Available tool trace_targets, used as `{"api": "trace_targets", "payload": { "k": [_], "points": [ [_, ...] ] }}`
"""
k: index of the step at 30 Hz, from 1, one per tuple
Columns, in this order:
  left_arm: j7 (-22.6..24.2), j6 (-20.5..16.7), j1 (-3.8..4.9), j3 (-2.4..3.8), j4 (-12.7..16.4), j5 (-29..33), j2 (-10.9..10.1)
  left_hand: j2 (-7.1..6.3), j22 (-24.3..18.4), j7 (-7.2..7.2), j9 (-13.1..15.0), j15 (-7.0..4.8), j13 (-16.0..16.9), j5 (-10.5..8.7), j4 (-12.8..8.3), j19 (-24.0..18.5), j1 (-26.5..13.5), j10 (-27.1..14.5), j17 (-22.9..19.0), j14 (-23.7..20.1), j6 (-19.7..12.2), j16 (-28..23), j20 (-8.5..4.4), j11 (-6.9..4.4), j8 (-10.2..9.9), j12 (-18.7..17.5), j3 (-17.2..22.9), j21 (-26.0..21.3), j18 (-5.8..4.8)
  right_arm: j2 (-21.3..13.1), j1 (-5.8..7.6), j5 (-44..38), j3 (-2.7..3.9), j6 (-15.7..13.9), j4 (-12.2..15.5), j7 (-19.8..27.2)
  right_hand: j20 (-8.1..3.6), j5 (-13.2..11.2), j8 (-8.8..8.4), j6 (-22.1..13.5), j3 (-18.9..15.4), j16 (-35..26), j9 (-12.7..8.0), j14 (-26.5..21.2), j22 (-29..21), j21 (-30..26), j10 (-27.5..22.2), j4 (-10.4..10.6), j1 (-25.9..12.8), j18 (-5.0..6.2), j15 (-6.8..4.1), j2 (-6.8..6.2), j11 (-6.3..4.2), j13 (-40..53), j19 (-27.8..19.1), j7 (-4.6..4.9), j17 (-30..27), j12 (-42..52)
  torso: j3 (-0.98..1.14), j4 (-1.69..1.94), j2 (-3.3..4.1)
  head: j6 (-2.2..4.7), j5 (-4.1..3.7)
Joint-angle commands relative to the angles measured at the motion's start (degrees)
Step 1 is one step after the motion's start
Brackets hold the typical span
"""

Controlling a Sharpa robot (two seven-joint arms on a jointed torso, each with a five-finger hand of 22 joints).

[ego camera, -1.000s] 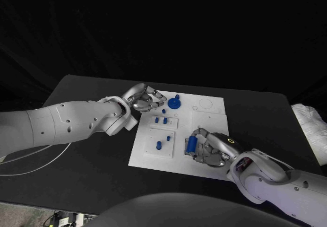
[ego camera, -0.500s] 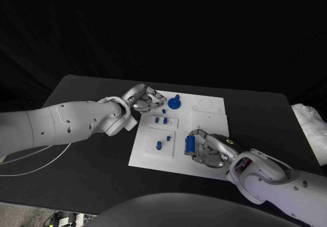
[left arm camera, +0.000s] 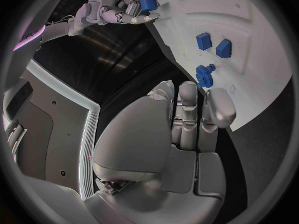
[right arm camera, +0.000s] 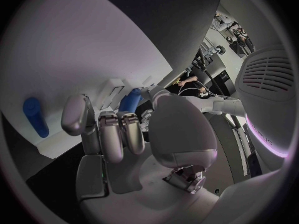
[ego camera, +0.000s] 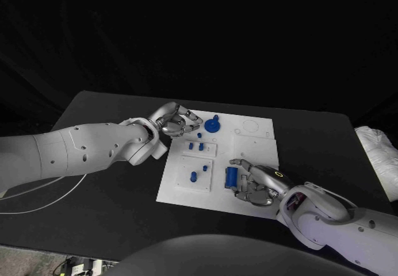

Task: Assemble the parts on the task board

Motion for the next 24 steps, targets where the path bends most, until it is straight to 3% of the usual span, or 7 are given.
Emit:
{"api": "trace_targets", "payload": {
  "k": [1,2,4,8,15,22,24],
  "points": [
    [0.17,0.89,-0.07,0.05,-0.02,-0.06,0.09,0.5,8.03,0.23,0.08,0.12,-0.1,0.28,0.13,-0.09,-0.16,0.04,-0.05,-0.33,0.04,0.24,0.23,0.41,0.3,0.15,0.31,-0.35,0.34,-0.01,-0.08,-0.08,-0.01,1.23,0.1,0.58,0.02,-2.74,-2.31,-0.93,-0.18,0.2,-1.69,6.08,7.82,-0.36,6.07,0.19,-0.89,1.09,-0.01,-0.13,-0.1,15.07,-0.39,3.13,15.07,0.22,0.0,-0.02,-0.01,0.0,-0.07],
    [0.17,0.88,-0.08,0.05,-0.04,-0.06,0.09,0.5,8.03,0.23,0.08,0.12,-0.1,0.28,0.13,-0.09,-0.16,0.04,-0.05,-0.33,0.04,0.24,0.23,0.41,0.3,0.15,0.31,-0.35,0.34,-0.01,-0.09,-0.08,-0.01,1.18,0.1,0.59,0.04,-3.95,-3.54,-1.46,-0.35,0.2,-2.46,6.08,7.8,-0.42,6.07,0.2,-1.1,1.11,-0.04,-0.09,-0.14,15.07,-0.44,3.06,15.07,0.22,0.0,-0.03,0.0,0.0,-0.05],
    [0.17,0.88,-0.11,0.05,-0.05,-0.06,0.09,0.5,8.03,0.23,0.08,0.12,-0.1,0.28,0.13,-0.09,-0.16,0.04,-0.05,-0.33,0.04,0.24,0.23,0.41,0.3,0.15,0.31,-0.35,0.34,-0.02,-0.1,-0.08,-0.01,1.09,0.12,0.64,-0.05,-8.97,-6.71,-2.95,-1.1,0.2,-4.35,6.08,7.74,-0.62,6.07,0.23,-1.73,1.18,-0.2,0.12,-0.38,15.07,-0.58,2.71,15.07,0.22,0.0,0.01,0.0,0.0,-0.11],
    [0.17,0.87,-0.15,0.05,-0.08,-0.06,0.09,0.5,8.04,0.23,0.08,0.13,-0.1,0.28,0.13,-0.09,-0.18,0.04,-0.05,-0.33,0.02,0.25,0.24,0.41,0.29,0.15,0.3,-0.35,0.33,-0.05,-0.12,-0.06,0.0,0.73,0.13,0.69,-0.22,-12.39,-8.6,-3.36,-2.09,0.2,-5.71,6.08,7.65,-0.93,5.87,0.36,-2.83,1.24,-0.4,0.84,-0.58,14.92,-0.71,2.48,15.07,0.1,-0.01,0.03,0.0,0.0,-0.1],
    [0.22,0.83,-0.2,0.05,-0.13,-0.06,0.1,0.49,8.04,0.24,0.07,0.18,-0.09,0.29,0.14,-0.08,-0.3,0.05,-0.03,-0.34,-0.04,0.27,0.27,0.45,0.27,0.16,0.28,-0.33,0.32,-0.09,-0.14,0.18,0.0,0.23,0.1,0.7,-0.35,-12.28,-8.14,-2.54,-1.96,0.2,-5.89,6.08,7.59,-1.18,5.66,0.13,-2.87,1.28,-0.55,2.06,-0.73,14.76,-0.79,2.38,15.07,-0.04,-0.01,0.05,-0.03,0.0,-0.08],
    [0.23,0.97,-0.27,0.05,-0.17,-0.06,0.16,0.55,8.03,0.23,0.07,0.21,-0.09,0.31,0.15,-0.1,-0.34,0.07,0.0,-0.33,-0.08,0.3,0.29,0.46,0.25,0.17,0.3,-0.38,0.33,-0.02,-0.17,0.11,0.0,0.97,-0.09,0.7,-0.43,-10.79,-6.5,-0.4,-0.39,0.2,-5.97,6.08,7.63,-1.22,5.65,-3.0,2.01,1.23,-0.57,1.84,-0.68,14.75,-0.64,2.61,15.07,-0.05,-0.03,0.05,-0.04,0.0,-0.02],
    [0.25,1.0,-0.3,0.05,-0.18,-0.06,0.19,0.55,8.03,0.23,0.07,0.21,-0.09,0.31,0.15,-0.1,-0.34,0.07,0.0,-0.33,-0.08,0.3,0.29,0.46,0.25,0.17,0.3,-0.38,0.33,0.01,-0.17,0.06,0.0,1.2,-0.12,0.69,-0.41,-9.37,-4.75,1.06,0.21,0.2,-5.53,6.08,7.63,-1.25,5.63,-3.98,3.33,1.23,-0.52,1.71,-0.62,14.74,-0.64,2.74,15.07,-0.06,0.0,0.05,-0.02,0.0,-0.04]
  ]
}}
